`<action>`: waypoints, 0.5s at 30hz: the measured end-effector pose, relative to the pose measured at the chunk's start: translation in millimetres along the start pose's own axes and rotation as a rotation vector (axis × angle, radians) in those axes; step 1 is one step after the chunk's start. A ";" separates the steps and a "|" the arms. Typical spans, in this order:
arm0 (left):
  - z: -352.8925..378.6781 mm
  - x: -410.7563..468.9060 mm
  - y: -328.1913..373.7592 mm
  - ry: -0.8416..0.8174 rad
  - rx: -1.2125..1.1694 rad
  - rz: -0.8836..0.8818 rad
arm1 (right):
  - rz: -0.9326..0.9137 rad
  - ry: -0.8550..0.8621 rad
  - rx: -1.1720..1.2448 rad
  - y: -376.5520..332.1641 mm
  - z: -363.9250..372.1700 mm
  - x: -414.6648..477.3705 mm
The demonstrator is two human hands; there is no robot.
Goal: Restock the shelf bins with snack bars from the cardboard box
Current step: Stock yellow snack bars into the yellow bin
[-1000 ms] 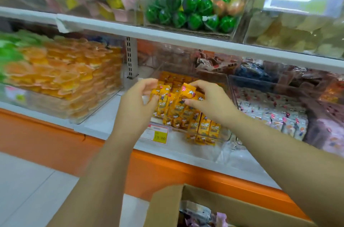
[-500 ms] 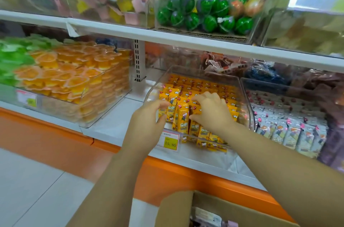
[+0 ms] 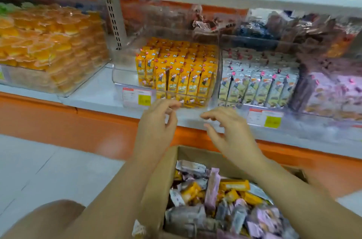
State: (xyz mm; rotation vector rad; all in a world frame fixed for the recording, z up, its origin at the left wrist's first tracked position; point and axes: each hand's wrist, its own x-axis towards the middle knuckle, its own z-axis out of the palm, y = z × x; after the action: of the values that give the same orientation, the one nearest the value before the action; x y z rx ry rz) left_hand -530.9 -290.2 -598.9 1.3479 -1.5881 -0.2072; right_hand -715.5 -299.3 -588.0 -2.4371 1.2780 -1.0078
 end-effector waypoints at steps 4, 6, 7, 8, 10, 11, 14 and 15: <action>45.7 -46.4 2.2 -0.183 -0.068 -0.176 | 0.118 -0.064 -0.009 35.1 3.8 -51.4; 63.4 -64.3 -1.4 -0.347 -0.033 -0.277 | 0.199 -0.108 -0.023 57.8 7.3 -76.0; 70.4 -71.4 -5.9 -0.437 -0.004 -0.330 | 0.248 -0.140 -0.033 70.0 9.6 -87.7; 76.8 -77.8 -11.7 -0.532 0.022 -0.382 | 0.303 -0.181 -0.046 82.4 12.3 -98.9; 89.6 -91.0 -25.9 -0.716 0.069 -0.455 | 0.425 -0.286 -0.068 107.1 19.1 -119.2; 95.9 -97.4 -33.6 -0.788 0.094 -0.474 | 0.488 -0.344 -0.075 117.9 22.9 -128.4; 112.1 -111.3 -51.8 -0.920 0.169 -0.515 | 0.640 -0.520 -0.096 142.5 35.4 -150.0; 117.3 -114.4 -57.2 -0.946 0.194 -0.526 | 0.676 -0.565 -0.101 148.8 40.3 -154.5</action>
State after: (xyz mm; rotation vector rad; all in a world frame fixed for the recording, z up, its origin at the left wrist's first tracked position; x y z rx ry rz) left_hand -596.2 -269.7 -758.3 1.9606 -1.9797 -1.1762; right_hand -845.3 -271.8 -761.2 -1.8827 1.7384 -0.0723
